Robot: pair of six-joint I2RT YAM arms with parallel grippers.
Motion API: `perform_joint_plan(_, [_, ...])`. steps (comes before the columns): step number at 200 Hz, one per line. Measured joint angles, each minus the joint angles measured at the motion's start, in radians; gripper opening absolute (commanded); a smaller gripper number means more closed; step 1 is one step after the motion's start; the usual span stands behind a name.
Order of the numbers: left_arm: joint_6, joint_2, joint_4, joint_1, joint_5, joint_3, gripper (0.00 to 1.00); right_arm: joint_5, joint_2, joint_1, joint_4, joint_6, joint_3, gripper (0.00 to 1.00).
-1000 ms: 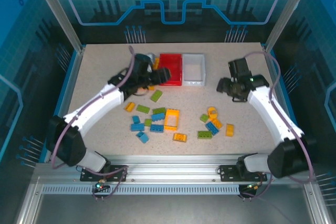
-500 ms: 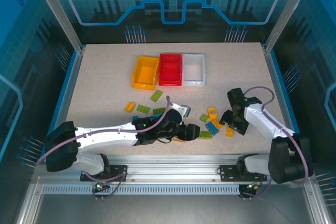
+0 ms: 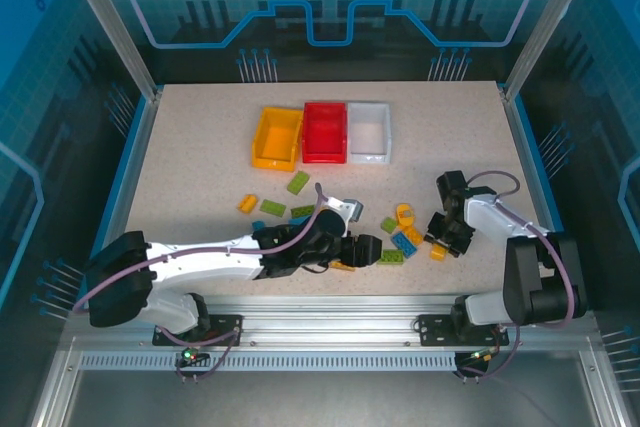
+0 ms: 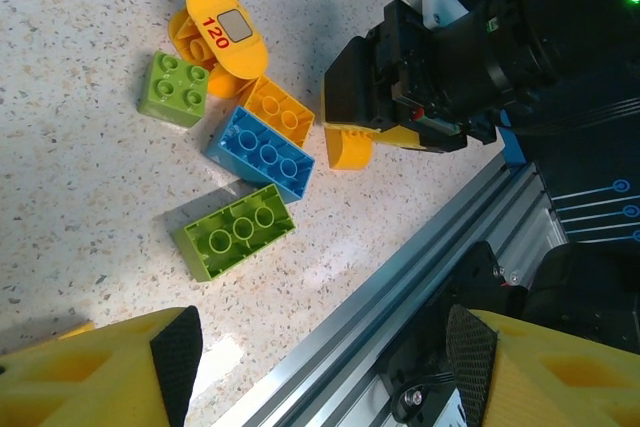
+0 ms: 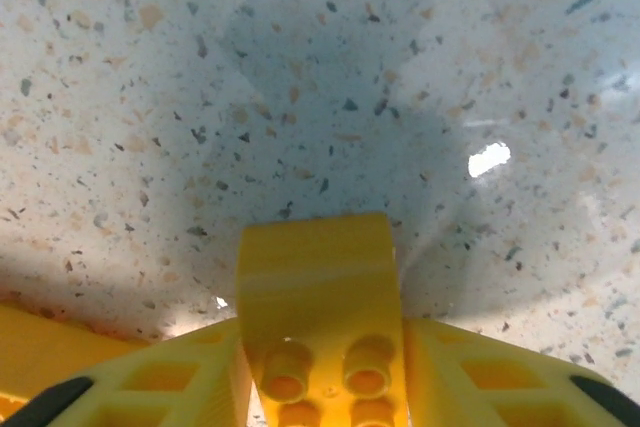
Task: Sort the legos into containers by color
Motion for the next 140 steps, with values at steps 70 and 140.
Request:
perform_joint_plan(70, [0.002,0.001,-0.095,0.025,-0.023,0.063,0.69,0.114,-0.100,0.153,-0.028,-0.040,0.111,0.32])
perform_joint_plan(140, [0.061,-0.095,-0.279,0.286,-0.056,0.267,0.70,0.209,0.309,0.401,0.011,-0.141,0.795,0.32])
